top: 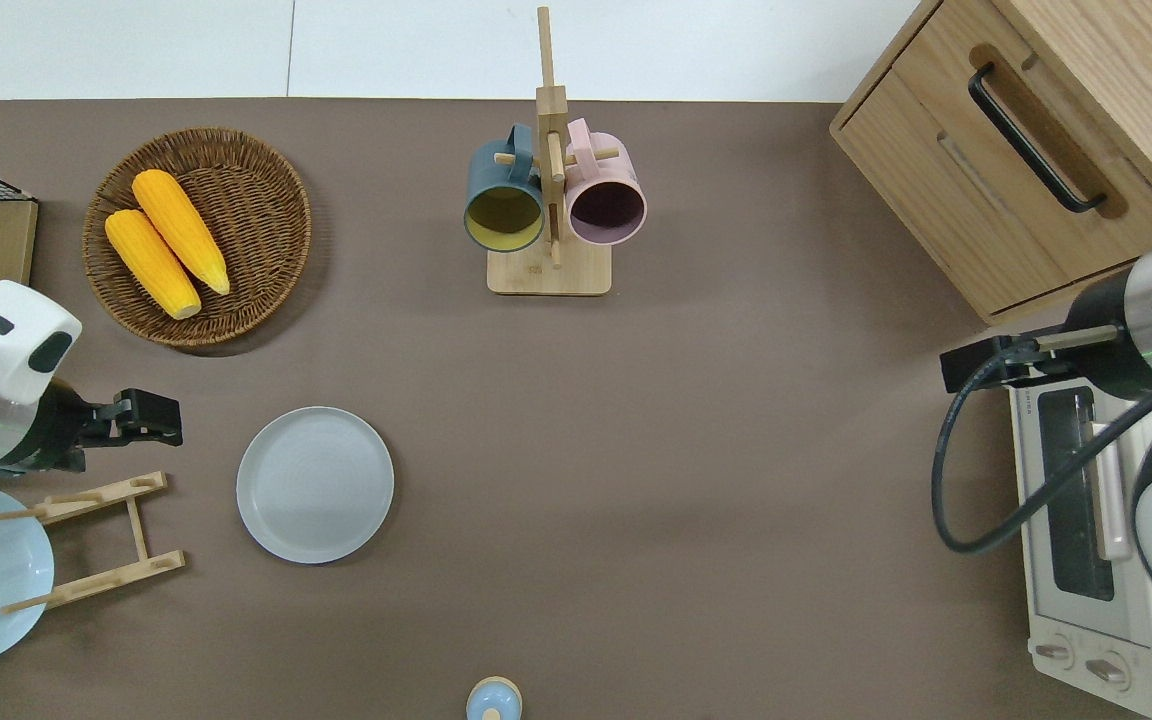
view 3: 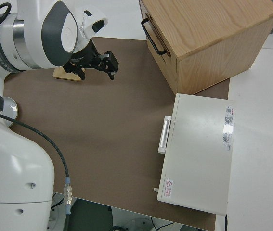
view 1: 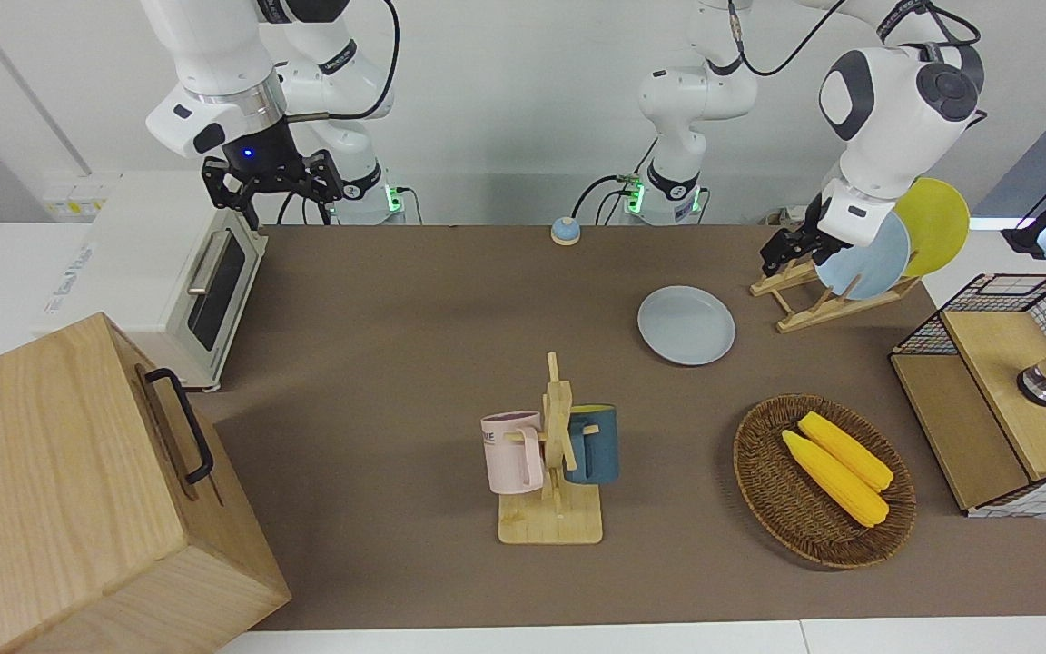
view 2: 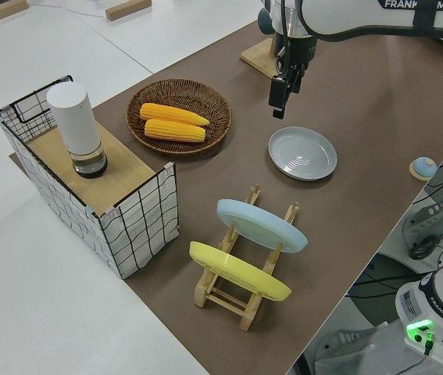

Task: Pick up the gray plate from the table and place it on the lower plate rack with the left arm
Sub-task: 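Move the left gripper toward the gray plate on the table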

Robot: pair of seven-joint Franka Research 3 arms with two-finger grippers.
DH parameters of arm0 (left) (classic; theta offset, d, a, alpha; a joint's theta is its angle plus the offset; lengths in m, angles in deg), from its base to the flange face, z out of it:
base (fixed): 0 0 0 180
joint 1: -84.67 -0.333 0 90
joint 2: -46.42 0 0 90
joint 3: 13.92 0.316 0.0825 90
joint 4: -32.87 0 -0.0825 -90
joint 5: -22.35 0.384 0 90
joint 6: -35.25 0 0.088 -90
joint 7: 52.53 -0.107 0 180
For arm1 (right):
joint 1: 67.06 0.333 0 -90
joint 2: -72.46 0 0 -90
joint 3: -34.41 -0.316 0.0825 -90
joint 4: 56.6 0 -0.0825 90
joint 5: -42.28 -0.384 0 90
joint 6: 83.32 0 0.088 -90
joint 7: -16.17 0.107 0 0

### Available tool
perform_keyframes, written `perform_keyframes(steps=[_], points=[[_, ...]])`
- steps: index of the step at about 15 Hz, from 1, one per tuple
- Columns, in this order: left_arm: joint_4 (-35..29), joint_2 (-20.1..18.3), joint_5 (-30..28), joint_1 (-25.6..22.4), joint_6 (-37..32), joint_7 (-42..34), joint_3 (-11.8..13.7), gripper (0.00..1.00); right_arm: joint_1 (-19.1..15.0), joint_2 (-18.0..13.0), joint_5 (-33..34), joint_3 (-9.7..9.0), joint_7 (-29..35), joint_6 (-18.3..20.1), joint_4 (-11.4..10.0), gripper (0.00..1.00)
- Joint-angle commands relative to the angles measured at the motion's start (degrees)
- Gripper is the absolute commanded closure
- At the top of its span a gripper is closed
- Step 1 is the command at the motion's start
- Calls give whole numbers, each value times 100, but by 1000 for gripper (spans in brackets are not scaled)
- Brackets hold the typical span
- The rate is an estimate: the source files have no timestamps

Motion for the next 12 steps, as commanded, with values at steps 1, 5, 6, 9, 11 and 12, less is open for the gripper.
perform_keyframes(steps=[1,5,6,9,11,12], points=[[-1134,-477,72,-71,934,109,-59,9,-106,-7,8,-98,69,81,51,17],[-1819,-644,239,-36,1523,223,-68,9,-106,-15,8,-89,69,81,51,17],[-2057,-671,239,-19,1778,337,-68,9,-106,-7,8,-89,69,81,51,17],[-2428,-654,239,-1,2070,514,-68,9,-106,-15,8,-98,69,81,51,17],[-2542,-584,239,-27,2070,531,-76,9,-106,-7,8,-98,69,81,51,17],[-2577,-496,222,-36,2070,583,-94,9,-106,-15,8,-98,69,81,51,17]])
